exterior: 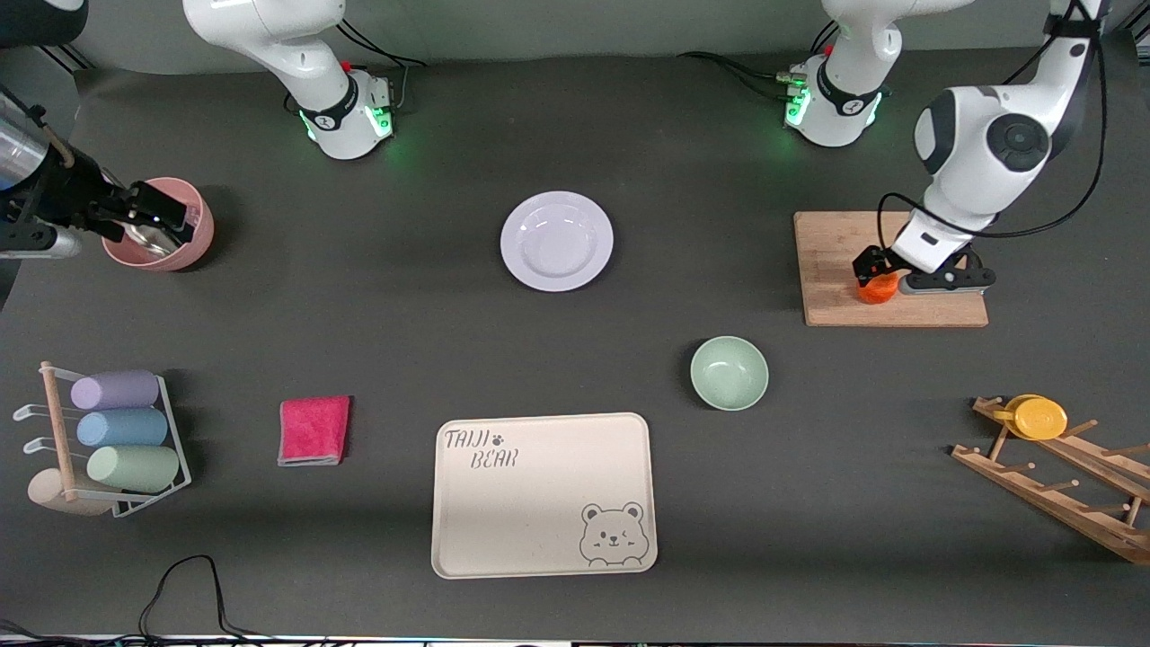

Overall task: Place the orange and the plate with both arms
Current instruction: 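Reach the left gripper toward the orange on the cutting board, then grasp the orange with the left gripper while the right gripper reaches the plate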

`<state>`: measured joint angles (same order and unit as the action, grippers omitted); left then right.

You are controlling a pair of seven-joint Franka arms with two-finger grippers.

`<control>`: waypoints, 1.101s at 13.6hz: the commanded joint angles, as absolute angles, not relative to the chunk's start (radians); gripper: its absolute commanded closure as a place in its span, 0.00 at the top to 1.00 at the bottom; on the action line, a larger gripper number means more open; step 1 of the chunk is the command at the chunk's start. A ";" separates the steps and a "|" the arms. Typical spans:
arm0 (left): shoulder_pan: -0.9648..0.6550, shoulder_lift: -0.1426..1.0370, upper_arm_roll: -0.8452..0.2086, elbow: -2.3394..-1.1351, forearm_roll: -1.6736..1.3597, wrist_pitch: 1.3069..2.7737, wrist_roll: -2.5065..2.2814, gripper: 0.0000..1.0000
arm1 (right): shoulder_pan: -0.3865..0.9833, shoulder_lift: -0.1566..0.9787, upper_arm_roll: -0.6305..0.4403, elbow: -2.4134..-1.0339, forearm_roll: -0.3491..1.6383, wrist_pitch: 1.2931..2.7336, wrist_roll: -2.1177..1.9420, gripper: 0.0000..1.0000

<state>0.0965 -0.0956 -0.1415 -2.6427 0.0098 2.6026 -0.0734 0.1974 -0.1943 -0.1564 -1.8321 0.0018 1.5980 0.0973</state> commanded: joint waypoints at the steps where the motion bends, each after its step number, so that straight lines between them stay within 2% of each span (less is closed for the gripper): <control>1: 0.095 -0.034 -0.138 -2.649 0.099 2.649 -0.118 1.00 | 0.267 -0.271 -0.158 -1.916 0.011 1.614 0.170 1.00; 6: 0.116 0.023 -0.135 -2.649 0.371 2.649 -0.328 1.00 | 0.348 -0.281 -0.156 -1.945 0.014 1.615 0.224 1.00; 11: 0.127 0.052 -0.135 -2.649 0.396 2.651 -0.345 1.00 | 0.374 -0.301 -0.164 -1.989 0.074 1.627 0.222 1.00; 15: 0.123 0.074 -0.137 -2.649 0.396 2.674 -0.390 0.97 | 0.374 -0.380 -0.166 -2.158 0.195 1.751 0.221 1.00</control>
<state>0.1215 0.0653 -0.1339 -2.6471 0.3753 2.6506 -0.3471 0.3593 -0.2955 -0.1549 -2.0330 0.1464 1.6767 0.1941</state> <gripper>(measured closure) 0.000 0.000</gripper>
